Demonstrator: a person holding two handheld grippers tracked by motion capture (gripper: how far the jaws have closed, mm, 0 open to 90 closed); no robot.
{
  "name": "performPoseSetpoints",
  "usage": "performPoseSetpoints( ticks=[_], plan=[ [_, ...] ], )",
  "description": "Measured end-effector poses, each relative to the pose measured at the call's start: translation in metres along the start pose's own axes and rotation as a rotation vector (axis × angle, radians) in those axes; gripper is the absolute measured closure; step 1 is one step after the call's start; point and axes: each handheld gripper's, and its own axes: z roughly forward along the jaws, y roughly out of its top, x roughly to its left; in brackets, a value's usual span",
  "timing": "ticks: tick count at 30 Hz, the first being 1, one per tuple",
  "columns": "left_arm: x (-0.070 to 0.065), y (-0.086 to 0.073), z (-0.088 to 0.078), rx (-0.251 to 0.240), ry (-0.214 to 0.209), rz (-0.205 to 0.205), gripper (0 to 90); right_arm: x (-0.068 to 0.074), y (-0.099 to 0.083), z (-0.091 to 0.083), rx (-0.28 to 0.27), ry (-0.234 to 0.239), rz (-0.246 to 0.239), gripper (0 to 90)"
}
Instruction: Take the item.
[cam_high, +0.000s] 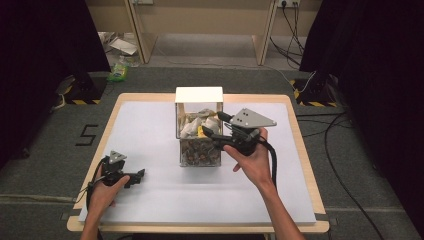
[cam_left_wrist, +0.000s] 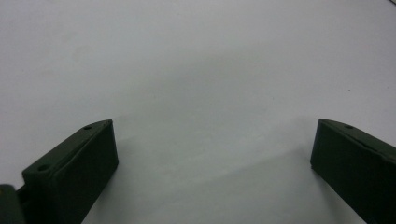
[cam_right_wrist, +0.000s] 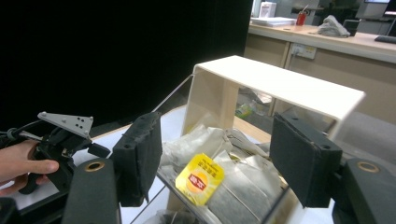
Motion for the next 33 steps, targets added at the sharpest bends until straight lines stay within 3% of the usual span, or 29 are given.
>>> performPoseSetpoints(
  ticks=[12, 30, 33],
  plan=[
    [0.0, 0.0, 0.0, -0.001, -0.001, -0.001, 0.0, 0.003, 0.003, 0.038, 0.062, -0.007, 0.037, 30.1],
    [0.0, 0.0, 0.0, -0.003, 0.001, -0.001, 0.0, 0.018, 0.002, 0.064, 0.116, -0.077, 0.048, 30.9],
    [0.0, 0.0, 0.0, -0.003, 0.001, -0.001, 0.0, 0.019, 0.002, 0.068, 0.136, -0.091, 0.044, 36.3]
  ],
)
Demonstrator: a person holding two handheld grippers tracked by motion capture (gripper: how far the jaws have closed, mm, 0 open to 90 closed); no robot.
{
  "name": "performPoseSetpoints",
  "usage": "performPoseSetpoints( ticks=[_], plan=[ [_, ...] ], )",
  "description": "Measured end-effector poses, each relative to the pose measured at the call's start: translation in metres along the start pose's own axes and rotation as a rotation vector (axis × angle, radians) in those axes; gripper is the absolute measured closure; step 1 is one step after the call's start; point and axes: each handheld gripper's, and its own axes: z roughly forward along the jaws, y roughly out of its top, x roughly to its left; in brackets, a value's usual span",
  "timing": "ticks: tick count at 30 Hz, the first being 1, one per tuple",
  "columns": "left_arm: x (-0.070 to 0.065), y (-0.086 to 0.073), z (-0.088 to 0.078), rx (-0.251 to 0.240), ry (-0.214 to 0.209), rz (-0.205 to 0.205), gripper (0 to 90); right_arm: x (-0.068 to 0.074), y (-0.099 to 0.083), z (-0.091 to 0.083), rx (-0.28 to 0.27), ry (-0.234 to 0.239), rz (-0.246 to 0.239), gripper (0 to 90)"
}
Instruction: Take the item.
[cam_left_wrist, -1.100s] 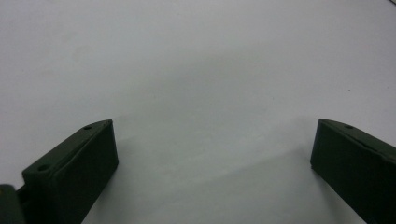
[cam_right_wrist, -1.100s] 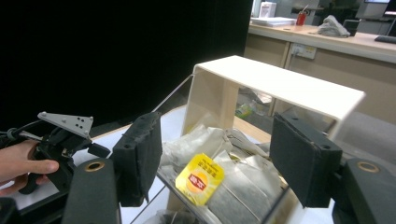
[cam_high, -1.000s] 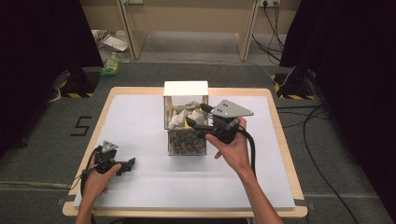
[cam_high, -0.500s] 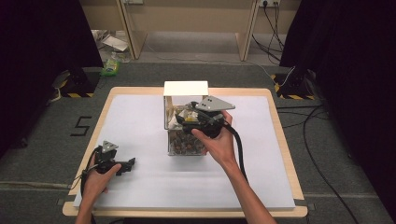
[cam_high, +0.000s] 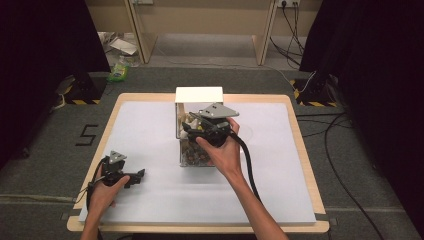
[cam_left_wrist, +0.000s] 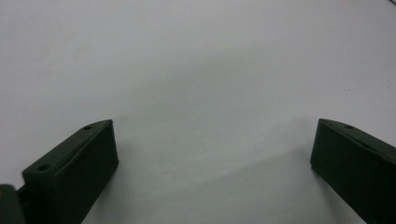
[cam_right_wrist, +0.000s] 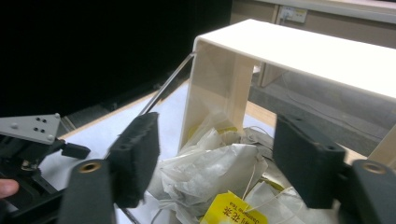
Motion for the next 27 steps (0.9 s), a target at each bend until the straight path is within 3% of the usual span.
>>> performPoseSetpoints(
  ticks=[2, 5, 10, 15, 19, 27],
  plan=[
    [0.0, 0.0, 0.0, 0.001, 0.001, 0.0, 0.0, 0.001, 0.0, 0.002, 0.018, -0.004, 0.0, 38.8],
    [0.0, 0.0, 0.0, 0.001, 0.0, 0.001, 0.0, 0.002, 0.0, 0.005, 0.038, -0.036, -0.005, 51.8],
    [0.0, 0.0, 0.0, 0.001, 0.001, 0.002, 0.0, 0.001, -0.002, 0.005, 0.041, -0.039, -0.006, 62.5],
    [0.0, 0.0, 0.0, 0.001, 0.001, 0.001, 0.0, -0.001, -0.005, 0.0, 0.029, -0.029, -0.051, 83.5],
    [0.0, 0.0, 0.0, 0.002, 0.002, 0.002, 0.0, -0.002, -0.006, -0.004, 0.017, -0.015, -0.064, 88.5],
    [0.0, 0.0, 0.0, 0.001, 0.001, 0.002, 0.0, -0.008, -0.001, -0.018, -0.049, -0.022, -0.069, 89.7]
  ],
)
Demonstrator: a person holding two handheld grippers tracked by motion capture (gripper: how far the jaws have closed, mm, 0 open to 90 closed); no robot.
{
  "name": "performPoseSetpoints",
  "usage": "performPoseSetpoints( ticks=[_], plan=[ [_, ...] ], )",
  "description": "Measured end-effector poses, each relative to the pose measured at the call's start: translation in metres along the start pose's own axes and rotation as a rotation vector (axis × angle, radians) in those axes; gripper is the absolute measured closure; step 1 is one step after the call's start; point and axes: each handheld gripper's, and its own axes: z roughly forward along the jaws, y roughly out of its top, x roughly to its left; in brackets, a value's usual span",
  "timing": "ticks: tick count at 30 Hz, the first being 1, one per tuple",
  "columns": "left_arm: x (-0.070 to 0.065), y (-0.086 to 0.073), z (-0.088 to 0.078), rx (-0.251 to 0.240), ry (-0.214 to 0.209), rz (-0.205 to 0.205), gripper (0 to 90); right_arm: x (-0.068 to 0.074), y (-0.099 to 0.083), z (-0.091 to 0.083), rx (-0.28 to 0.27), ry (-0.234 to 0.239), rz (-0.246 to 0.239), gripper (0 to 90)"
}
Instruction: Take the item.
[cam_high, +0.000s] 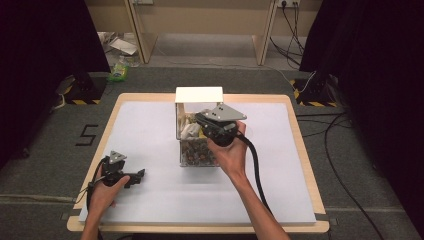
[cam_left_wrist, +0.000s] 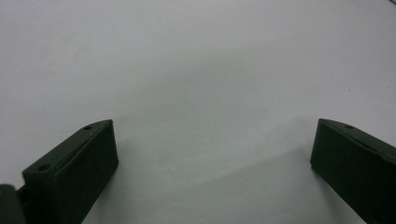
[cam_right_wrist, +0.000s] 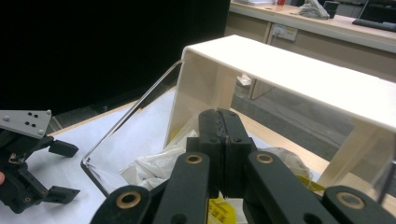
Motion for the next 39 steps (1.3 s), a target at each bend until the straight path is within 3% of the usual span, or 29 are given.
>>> performPoseSetpoints(
  ticks=[5, 19, 39],
  plan=[
    [0.0, 0.0, 0.0, 0.001, 0.0, 0.001, 0.0, -0.004, 0.001, -0.003, -0.022, 0.001, 0.016, 89.7],
    [0.0, 0.0, 0.0, 0.0, 0.0, 0.0, 0.0, -0.008, 0.022, -0.022, -0.098, 0.006, -0.003, 89.7],
    [0.0, 0.0, 0.0, 0.0, 0.001, 0.0, 0.0, -0.017, 0.029, -0.045, -0.149, 0.025, 0.023, 89.8]
  ],
)
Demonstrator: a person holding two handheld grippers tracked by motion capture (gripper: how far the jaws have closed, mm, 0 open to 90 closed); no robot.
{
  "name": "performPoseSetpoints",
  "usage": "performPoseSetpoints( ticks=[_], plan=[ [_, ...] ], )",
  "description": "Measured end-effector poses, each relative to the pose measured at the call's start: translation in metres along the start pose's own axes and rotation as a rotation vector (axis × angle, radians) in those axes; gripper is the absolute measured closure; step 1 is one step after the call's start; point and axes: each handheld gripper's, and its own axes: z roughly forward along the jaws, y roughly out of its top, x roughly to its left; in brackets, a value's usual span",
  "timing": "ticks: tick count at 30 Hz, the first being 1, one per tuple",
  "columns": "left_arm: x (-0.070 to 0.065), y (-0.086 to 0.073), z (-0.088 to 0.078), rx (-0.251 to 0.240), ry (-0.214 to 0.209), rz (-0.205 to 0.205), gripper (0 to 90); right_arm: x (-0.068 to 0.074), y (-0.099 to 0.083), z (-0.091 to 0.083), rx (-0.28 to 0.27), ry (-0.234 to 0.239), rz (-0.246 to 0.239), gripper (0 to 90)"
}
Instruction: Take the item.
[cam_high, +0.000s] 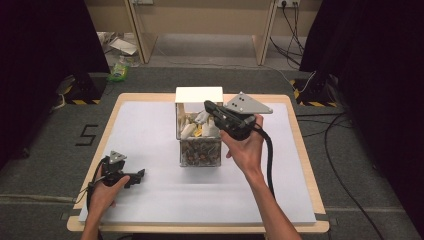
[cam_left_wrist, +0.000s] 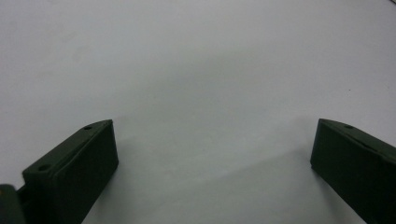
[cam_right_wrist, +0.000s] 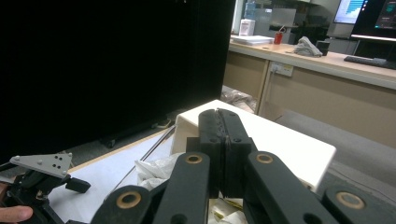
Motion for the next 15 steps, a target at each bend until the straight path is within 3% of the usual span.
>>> performPoseSetpoints(
  ticks=[15],
  plan=[
    [0.0, 0.0, 0.0, 0.0, 0.0, 0.0, 0.0, -0.016, 0.007, -0.037, -0.054, -0.027, 0.01, 89.8]
  ],
)
